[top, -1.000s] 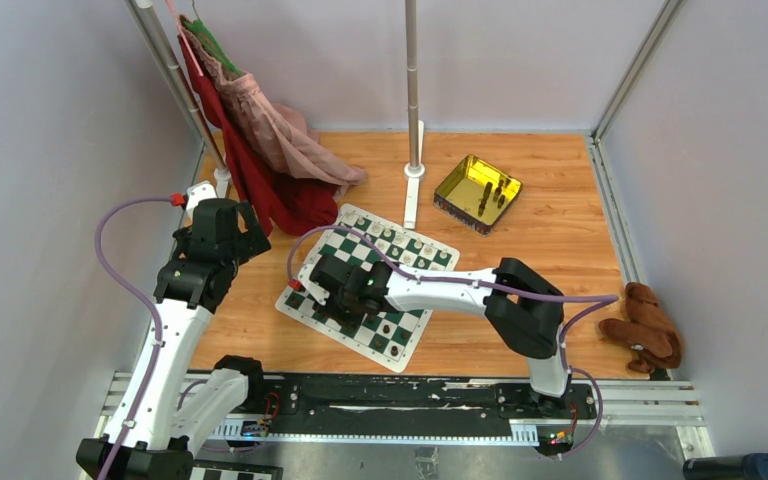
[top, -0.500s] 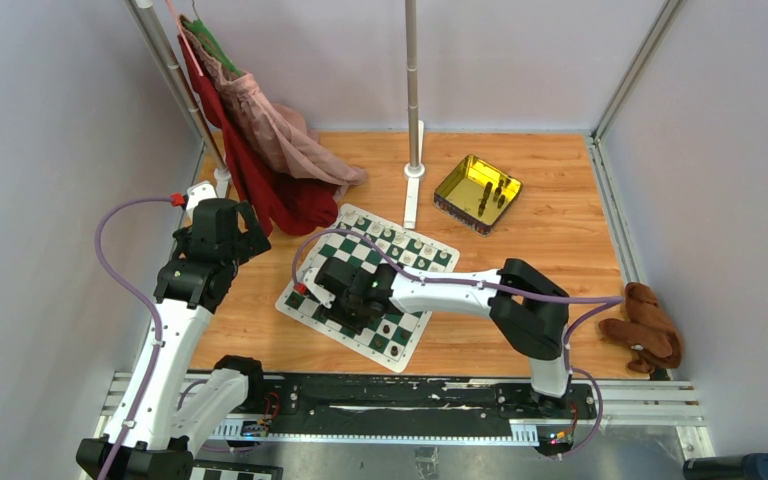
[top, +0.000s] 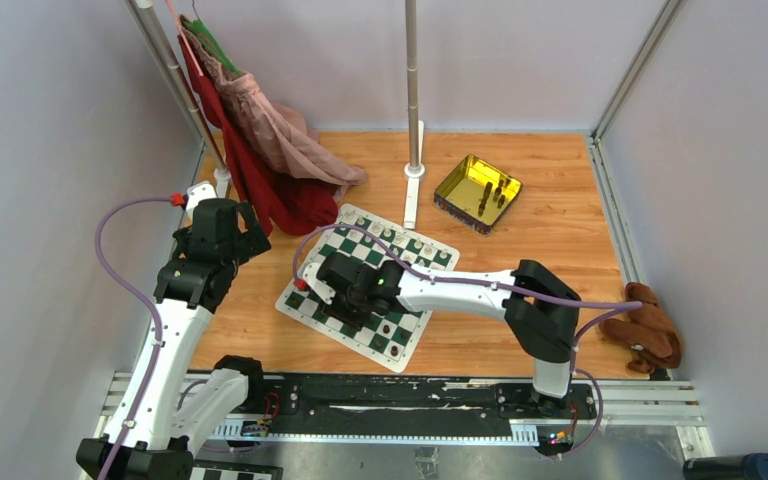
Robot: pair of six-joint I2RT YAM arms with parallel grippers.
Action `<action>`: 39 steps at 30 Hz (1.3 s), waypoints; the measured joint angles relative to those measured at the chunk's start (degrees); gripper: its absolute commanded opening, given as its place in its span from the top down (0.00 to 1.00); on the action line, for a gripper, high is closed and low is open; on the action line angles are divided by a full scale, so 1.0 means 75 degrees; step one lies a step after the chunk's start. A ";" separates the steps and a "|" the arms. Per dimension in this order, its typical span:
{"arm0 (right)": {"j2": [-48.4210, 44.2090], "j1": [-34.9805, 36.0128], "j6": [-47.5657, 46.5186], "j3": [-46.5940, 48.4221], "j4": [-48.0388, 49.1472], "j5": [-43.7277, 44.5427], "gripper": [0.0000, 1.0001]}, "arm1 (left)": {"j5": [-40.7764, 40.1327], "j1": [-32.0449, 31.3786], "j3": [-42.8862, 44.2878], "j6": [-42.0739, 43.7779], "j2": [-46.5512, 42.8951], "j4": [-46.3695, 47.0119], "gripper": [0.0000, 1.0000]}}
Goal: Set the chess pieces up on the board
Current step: Place the chess piece on the chessboard, then pick up the chess piece from the storage box.
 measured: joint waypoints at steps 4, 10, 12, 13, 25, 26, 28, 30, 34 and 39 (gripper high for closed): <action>-0.0358 0.0000 -0.0006 0.0029 -0.0020 0.0172 0.65 | 0.0000 0.0003 0.0000 0.0000 0.0000 0.0000 0.00; -0.0801 -0.0017 -0.0006 0.0414 -0.0076 0.0460 0.62 | 0.0003 0.0003 0.0003 0.0003 0.0047 0.0003 0.00; -0.0909 -0.0064 -0.0003 0.0516 -0.0099 0.0600 0.61 | 0.0023 0.0012 0.0003 0.0003 0.0085 0.0006 0.00; -0.0956 -0.0099 0.0003 0.0574 -0.0105 0.0688 0.61 | 0.0041 0.0015 0.0003 0.0006 0.0105 0.0012 0.00; -0.0968 -0.2748 0.0583 0.1099 -0.0154 0.2361 0.47 | 0.0737 0.0073 0.0000 0.0082 0.0373 0.0391 0.00; -0.0912 -0.3040 0.0659 0.1192 -0.0149 0.2480 0.47 | 0.0816 0.0073 -0.0009 0.0085 0.0399 0.0443 0.00; -0.0772 -0.3561 0.0766 0.1370 -0.0143 0.2693 0.47 | 0.0938 0.0073 -0.0015 0.0090 0.0466 0.0519 0.00; -0.0597 -0.3966 0.0874 0.1515 -0.0149 0.2827 0.47 | 0.1005 0.0076 -0.0015 0.0108 0.0557 0.0557 0.00; -0.0178 -0.4747 0.1102 0.1702 -0.0178 0.3019 0.47 | 0.1052 0.0087 -0.0015 0.0117 0.0697 0.0565 0.00; 0.0338 -0.5569 0.1381 0.1920 -0.0216 0.3124 0.47 | 0.1102 0.0093 -0.0015 0.0117 0.0886 0.0565 0.00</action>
